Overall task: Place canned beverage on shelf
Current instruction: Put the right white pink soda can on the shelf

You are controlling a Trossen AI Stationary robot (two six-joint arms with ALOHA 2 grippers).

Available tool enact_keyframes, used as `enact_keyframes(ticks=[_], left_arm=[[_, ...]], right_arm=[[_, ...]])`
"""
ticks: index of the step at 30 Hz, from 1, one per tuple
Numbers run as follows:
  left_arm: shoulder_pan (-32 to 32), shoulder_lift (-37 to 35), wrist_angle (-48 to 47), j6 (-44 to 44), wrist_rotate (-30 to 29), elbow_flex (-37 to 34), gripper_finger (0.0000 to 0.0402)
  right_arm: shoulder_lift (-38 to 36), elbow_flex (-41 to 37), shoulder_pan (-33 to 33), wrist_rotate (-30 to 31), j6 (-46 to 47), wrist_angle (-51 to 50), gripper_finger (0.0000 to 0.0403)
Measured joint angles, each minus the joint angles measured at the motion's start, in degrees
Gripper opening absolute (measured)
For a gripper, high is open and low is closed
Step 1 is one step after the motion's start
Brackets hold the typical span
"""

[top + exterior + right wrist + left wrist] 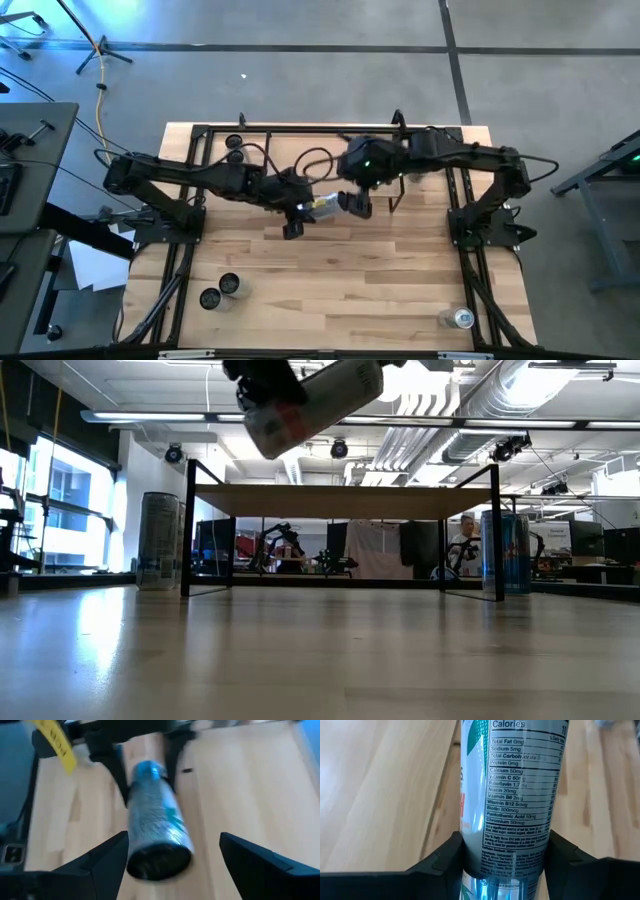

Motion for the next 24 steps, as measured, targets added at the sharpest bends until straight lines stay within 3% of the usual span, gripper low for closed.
enact_keyframes(ticks=[7, 16, 20, 24], left_arm=[[1.7, -9.3, 1.9, 0.0, 0.0, -1.1, 0.0161], [7.6, -27.2, 34.9, -6.0, 6.3, -23.1, 0.0161], [10.9, -30.1, 52.5, -10.4, 6.6, -32.5, 0.0161], [13.4, -30.2, 58.9, -12.9, 7.7, -36.9, 0.0161]], right_arm=[[-2.4, 5.1, -2.0, 5.2, -0.1, -3.1, 0.0301], [-8.4, -0.5, -2.2, 8.2, 4.2, -1.3, 0.0303], [-10.5, -6.8, -2.1, 8.1, 6.4, 5.4, 0.0303], [-12.1, -14.9, -2.1, 7.6, 8.6, 13.6, 0.0303]])
